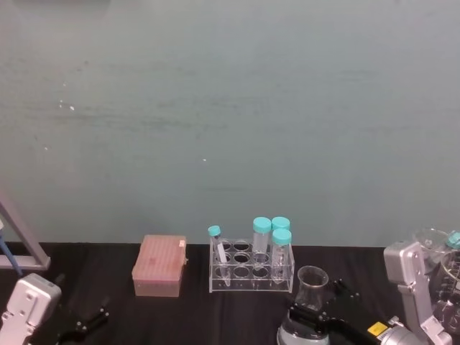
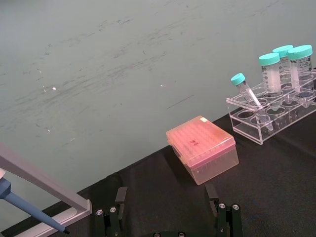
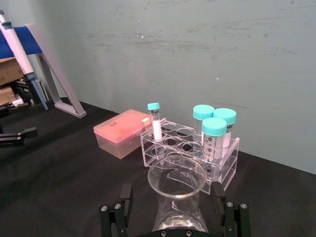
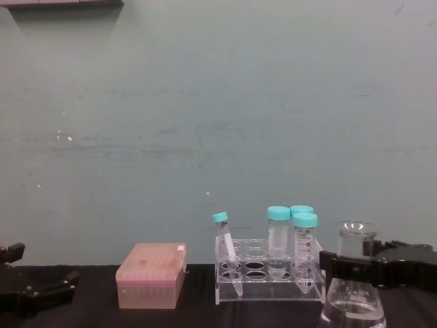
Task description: Pick up the beaker with the right gripper, shake it three times, and then put it down.
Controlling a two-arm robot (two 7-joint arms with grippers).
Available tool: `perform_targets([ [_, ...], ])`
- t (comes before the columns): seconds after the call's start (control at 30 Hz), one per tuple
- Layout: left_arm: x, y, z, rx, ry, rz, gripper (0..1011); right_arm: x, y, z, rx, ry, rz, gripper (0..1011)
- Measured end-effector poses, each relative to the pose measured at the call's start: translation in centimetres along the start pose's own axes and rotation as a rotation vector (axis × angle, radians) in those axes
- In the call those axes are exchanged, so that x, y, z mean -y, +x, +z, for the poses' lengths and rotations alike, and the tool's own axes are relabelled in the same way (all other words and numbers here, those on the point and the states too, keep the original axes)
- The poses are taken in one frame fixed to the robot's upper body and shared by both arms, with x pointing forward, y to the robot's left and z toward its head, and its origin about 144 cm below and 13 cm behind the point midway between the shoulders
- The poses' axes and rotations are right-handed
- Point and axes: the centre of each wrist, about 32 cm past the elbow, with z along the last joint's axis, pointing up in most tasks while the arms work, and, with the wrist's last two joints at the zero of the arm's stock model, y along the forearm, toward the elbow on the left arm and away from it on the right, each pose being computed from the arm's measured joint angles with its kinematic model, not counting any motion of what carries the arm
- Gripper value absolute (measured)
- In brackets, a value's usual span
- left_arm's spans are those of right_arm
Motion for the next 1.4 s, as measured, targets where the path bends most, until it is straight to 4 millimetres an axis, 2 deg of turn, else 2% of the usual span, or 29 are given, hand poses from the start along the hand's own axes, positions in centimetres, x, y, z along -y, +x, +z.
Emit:
perform_targets([
  [1.4,0.0,0.0,0.0,0.0,0.0,0.0,1000,-0.91,-0.4,-0.24,-0.029,-0.002,-0.048,1000],
])
